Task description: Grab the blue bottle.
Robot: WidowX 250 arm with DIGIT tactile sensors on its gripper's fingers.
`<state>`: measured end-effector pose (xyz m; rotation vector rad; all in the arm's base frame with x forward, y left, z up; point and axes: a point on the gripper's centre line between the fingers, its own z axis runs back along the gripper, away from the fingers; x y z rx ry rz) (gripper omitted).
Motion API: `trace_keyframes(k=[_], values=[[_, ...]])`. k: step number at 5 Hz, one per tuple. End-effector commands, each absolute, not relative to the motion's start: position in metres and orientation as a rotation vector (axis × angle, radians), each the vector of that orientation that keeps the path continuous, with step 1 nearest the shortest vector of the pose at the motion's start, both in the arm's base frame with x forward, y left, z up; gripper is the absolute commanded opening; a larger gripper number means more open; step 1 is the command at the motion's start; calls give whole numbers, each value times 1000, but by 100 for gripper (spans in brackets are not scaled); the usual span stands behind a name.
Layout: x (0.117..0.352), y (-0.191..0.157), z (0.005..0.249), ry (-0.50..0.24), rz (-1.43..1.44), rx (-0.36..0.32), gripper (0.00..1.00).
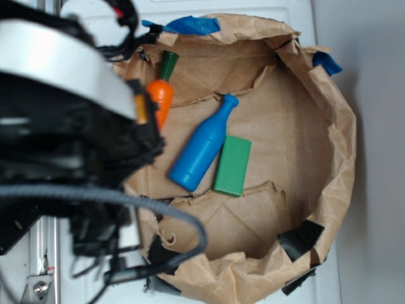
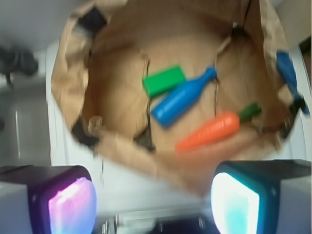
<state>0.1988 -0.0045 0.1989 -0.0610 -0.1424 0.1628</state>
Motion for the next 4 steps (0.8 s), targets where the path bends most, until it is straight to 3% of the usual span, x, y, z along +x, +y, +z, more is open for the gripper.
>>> trace_keyframes(k=[1, 4], values=[[223, 28, 147, -302, 386, -95, 100], [241, 43, 79, -228, 479, -71, 100]])
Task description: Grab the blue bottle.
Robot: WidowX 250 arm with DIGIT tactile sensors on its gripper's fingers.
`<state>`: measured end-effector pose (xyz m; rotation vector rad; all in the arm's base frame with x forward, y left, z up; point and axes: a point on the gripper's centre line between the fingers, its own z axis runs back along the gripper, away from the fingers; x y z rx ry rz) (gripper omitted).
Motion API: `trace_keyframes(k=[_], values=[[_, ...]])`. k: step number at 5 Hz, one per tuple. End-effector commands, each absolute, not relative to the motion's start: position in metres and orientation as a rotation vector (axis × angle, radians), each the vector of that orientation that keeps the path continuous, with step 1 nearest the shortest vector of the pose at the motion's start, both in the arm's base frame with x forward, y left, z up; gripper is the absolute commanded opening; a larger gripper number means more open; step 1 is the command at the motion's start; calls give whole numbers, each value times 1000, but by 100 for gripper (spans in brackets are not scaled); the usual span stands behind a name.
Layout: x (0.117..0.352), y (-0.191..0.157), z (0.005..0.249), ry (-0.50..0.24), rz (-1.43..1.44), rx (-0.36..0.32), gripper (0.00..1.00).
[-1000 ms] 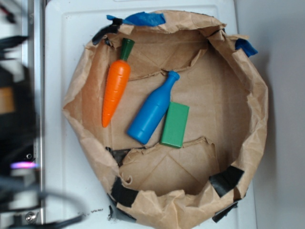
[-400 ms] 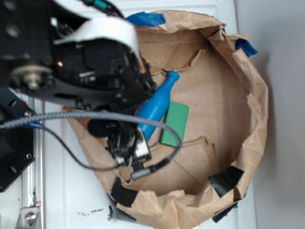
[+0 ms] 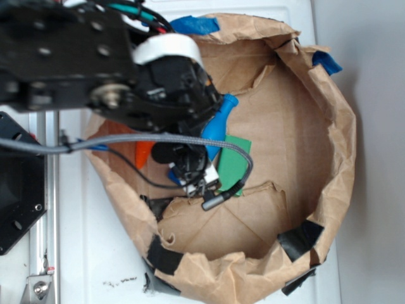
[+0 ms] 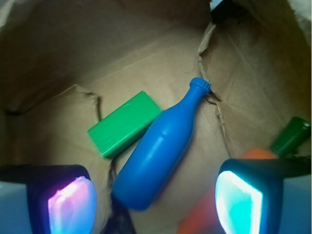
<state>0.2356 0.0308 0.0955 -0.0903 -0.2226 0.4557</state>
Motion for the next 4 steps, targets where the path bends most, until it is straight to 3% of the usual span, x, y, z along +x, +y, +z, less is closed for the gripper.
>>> trace_keyframes(k=[1, 2, 4], values=[[238, 50, 59, -206, 470, -49, 100], [236, 49, 48, -199, 457, -27, 100], [234, 39, 33, -163, 394, -53, 100]])
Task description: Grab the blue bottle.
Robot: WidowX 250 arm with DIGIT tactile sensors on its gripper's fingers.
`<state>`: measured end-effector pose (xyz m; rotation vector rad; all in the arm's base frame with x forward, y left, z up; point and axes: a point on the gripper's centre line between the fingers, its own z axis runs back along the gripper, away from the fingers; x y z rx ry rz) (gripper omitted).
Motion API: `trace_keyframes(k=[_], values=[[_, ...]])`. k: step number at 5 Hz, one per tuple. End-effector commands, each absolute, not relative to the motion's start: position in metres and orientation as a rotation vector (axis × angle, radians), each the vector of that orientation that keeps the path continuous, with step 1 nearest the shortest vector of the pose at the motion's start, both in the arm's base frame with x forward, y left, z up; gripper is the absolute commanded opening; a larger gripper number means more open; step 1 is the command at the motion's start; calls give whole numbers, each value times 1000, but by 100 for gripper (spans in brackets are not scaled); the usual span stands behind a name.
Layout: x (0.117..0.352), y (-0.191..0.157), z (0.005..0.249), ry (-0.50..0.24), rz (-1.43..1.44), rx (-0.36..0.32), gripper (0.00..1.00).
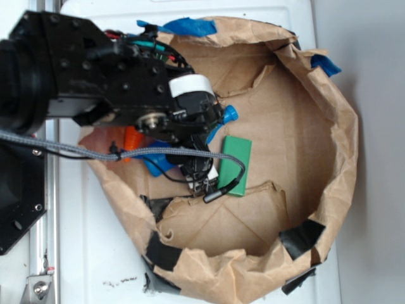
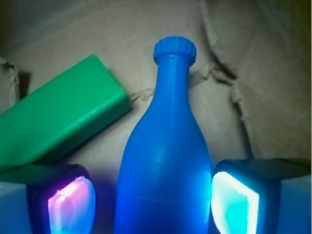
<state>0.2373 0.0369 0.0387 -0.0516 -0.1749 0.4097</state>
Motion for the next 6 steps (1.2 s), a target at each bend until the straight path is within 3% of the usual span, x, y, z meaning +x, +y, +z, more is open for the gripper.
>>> trace_keyframes(k=[1, 2, 3, 4, 5, 6], values=[[228, 39, 31, -172, 393, -64, 0], [226, 40, 33, -162, 367, -68, 0], [225, 40, 45, -210, 298, -23, 0], [242, 40, 95, -206, 172, -30, 0], [249, 37, 144, -134, 66, -65, 0], [249, 34, 192, -149, -4, -64, 0]])
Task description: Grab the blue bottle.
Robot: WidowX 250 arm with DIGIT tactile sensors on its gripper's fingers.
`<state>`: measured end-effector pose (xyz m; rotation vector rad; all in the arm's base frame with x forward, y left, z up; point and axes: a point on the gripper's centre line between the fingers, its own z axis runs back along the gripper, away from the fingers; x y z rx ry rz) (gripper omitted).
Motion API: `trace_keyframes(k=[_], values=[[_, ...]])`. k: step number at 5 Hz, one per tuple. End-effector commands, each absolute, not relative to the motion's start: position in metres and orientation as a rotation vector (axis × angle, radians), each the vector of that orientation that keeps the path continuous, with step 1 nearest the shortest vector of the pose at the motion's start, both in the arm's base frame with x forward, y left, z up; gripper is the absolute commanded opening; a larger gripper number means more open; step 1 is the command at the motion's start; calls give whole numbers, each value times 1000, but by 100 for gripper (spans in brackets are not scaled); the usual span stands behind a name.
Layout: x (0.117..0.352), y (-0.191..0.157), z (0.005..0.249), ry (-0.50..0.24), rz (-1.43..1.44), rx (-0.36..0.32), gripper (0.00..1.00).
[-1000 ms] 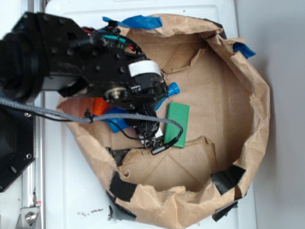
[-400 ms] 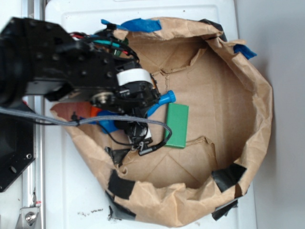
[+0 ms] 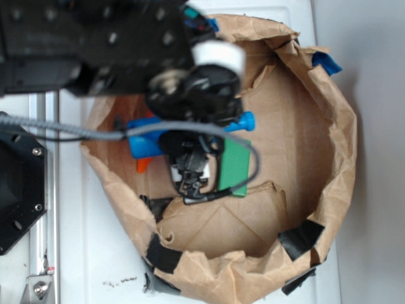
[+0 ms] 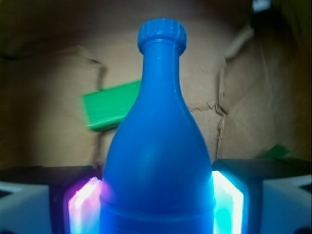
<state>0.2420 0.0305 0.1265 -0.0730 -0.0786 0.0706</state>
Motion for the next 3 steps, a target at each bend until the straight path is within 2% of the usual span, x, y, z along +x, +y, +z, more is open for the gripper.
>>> trace_keyframes(k=[1, 3], values=[[248, 36, 206, -145, -49, -76, 0], [246, 38, 207, -158, -54, -58, 0]])
